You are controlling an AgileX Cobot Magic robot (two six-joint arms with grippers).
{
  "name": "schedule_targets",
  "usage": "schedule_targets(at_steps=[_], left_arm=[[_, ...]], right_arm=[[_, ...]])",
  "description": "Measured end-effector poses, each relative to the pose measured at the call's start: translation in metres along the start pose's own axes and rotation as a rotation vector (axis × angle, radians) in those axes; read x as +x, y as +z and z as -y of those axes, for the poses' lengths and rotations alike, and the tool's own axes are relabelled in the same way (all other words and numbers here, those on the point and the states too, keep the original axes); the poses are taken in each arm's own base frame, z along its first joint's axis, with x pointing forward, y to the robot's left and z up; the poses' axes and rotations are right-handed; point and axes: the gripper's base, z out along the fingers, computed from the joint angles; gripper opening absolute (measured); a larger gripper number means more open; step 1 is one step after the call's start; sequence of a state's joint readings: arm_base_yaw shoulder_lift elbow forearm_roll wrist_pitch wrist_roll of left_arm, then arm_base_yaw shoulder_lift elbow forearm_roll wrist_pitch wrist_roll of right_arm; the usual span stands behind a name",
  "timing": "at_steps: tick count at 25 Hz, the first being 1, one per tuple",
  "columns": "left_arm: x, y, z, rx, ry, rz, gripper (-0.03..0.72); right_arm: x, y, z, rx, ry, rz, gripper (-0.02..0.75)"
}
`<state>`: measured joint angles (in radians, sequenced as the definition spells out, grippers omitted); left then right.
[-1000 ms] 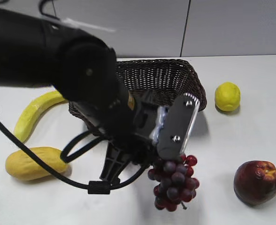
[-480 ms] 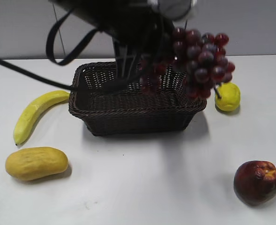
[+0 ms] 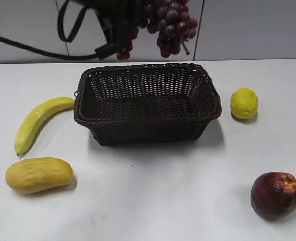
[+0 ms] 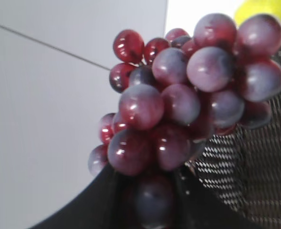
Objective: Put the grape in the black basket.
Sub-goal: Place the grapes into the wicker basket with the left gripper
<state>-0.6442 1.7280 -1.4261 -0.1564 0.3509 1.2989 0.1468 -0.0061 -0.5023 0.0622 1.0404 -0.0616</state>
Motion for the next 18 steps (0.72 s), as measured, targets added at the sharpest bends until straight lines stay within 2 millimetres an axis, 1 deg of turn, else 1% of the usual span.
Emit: schedule_targets(at_steps=[3,7,10,12,14,17,18], left_arm=[[0.016,0.030,0.016,0.069,-0.013,-0.045,0.197],[0.030,0.063,0.043,0.181,-0.040,-0.089,0.195],[0.037,0.078,0.057,0.229,-0.159,-0.119,0.195],[0.038,0.081,0.061,0.237,-0.256,-0.135,0.200],[0.039,0.082,0.062,0.240,-0.300,-0.142,0.284],[0.039,0.082,0.063,0.252,-0.323,-0.149,0.498],[0.039,0.082,0.064,0.262,-0.326,-0.153,0.542]], right_arm=[[0.000,0.000,0.000,0.000,0.000,0.000,0.498],[0.000,0.000,0.000,0.000,0.000,0.000,0.498],[0.000,0.000,0.000,0.000,0.000,0.000,0.498],[0.000,0.000,0.000,0.000,0.000,0.000,0.498],[0.000,0.000,0.000,0.000,0.000,0.000,0.498],[0.000,0.000,0.000,0.000,0.000,0.000,0.498],[0.000,0.000,0.000,0.000,0.000,0.000,0.498]])
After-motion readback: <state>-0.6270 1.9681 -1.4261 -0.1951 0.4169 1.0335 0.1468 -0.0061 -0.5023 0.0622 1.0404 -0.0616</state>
